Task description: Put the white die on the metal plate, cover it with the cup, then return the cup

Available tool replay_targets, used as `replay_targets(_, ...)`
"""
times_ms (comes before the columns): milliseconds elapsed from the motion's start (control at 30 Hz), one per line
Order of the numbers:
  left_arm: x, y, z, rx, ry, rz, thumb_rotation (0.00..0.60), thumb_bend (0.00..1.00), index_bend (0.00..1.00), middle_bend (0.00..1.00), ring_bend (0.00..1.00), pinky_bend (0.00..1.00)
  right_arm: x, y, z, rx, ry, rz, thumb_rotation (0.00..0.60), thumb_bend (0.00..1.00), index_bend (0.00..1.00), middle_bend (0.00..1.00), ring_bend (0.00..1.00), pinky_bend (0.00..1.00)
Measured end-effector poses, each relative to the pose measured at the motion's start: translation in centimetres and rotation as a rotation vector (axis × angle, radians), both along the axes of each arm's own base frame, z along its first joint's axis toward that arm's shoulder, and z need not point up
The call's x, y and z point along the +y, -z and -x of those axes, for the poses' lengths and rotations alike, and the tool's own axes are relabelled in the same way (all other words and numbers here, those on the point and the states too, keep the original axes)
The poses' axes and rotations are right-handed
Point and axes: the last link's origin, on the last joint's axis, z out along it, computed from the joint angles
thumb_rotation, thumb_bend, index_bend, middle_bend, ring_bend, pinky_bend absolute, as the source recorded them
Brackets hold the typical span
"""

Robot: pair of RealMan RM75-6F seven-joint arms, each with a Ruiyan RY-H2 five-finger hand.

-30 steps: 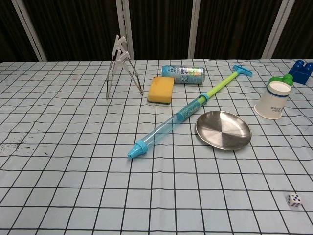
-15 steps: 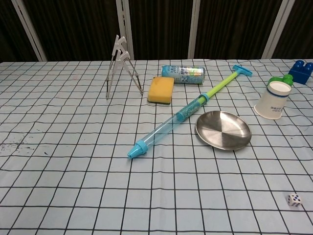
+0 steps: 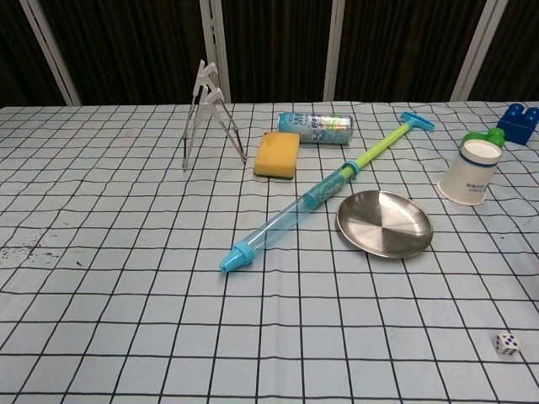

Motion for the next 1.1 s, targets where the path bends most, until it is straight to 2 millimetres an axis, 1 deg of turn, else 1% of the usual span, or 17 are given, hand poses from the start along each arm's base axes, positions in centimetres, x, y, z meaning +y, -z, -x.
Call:
replay_targets(167,0.2,0.1,0.1,-0.003,-0.006,0.006,0.6,0.46,0.16,0.0,0.0,0.04,1.0,1.4,-0.1,0.009,0.028,-0.049,0.6,0.07,0.44,0.23,0.12,0.0)
replay_targets(267,0.3,0.2,0.1,-0.004,-0.005,0.015,0.6,0.46,0.16,0.0,0.0,0.04,1.4,2.1,-0.2,0.006,0.039,-0.066,0.6,0.07,0.45,0.23,0.12,0.0)
replay_targets(467,0.3,0.2,0.1,-0.004,-0.007,0.015,0.6,0.46,0.16,0.0,0.0,0.04,1.6,3.2,-0.4,-0.002,0.044,-0.1,0.6,0.06,0.45,0.23,0.12,0.0)
replay_targets(800,0.5,0.3,0.1,0.0,-0.009,0.023,0.6,0.46,0.16,0.0,0.0,0.04,1.4,5.0,-0.5,-0.014,0.044,-0.135,0.6,0.07,0.45,0.23,0.12,0.0)
replay_targets(1100,0.6,0.3,0.2,0.001,-0.017,0.018,0.6,0.46,0.16,0.0,0.0,0.04,0.2,6.3,-0.2,-0.019,0.057,-0.153,0.6,0.06,0.45,0.23,0.12,0.0)
